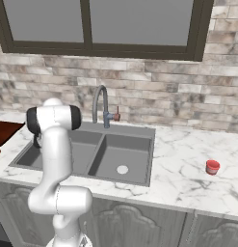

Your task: Pick up all produce items and place them in the sink. Turn on the sink faucet to wash them. Then turn the sink off and put them in the tray.

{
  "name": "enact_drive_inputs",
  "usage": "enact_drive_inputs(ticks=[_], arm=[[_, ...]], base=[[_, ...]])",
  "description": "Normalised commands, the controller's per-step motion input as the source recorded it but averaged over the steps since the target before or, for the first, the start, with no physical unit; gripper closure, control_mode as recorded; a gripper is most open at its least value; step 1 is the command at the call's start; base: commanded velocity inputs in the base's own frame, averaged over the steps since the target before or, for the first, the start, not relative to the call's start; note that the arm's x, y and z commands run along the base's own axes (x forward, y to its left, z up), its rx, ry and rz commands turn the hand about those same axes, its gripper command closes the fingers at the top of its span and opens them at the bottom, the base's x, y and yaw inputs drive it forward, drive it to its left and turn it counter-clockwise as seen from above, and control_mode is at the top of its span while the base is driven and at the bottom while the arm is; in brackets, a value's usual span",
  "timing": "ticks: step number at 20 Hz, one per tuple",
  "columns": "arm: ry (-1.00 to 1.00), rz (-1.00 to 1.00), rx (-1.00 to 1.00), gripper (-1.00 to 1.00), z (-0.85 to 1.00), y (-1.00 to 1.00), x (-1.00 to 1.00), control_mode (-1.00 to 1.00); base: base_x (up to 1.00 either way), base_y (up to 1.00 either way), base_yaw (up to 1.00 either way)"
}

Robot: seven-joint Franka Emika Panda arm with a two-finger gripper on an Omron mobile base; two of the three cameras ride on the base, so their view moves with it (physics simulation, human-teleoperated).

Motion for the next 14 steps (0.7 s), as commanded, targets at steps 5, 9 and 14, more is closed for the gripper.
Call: enact_drive_inputs(ticks=[5, 9, 14], arm=[[-0.08, 0.0, 0.0, -1.0, 0.38, 0.1, -0.09, -1.0], [-0.08, 0.0, 0.0, -1.0, 0.5, 0.0, -0.1, -1.0], [-0.03, 0.0, 0.0, -1.0, 0.55, 0.0, -0.1, -1.0]], base=[[0.0, 0.0, 0.0], [0.0, 0.0, 0.0], [0.0, 0.0, 0.0]])
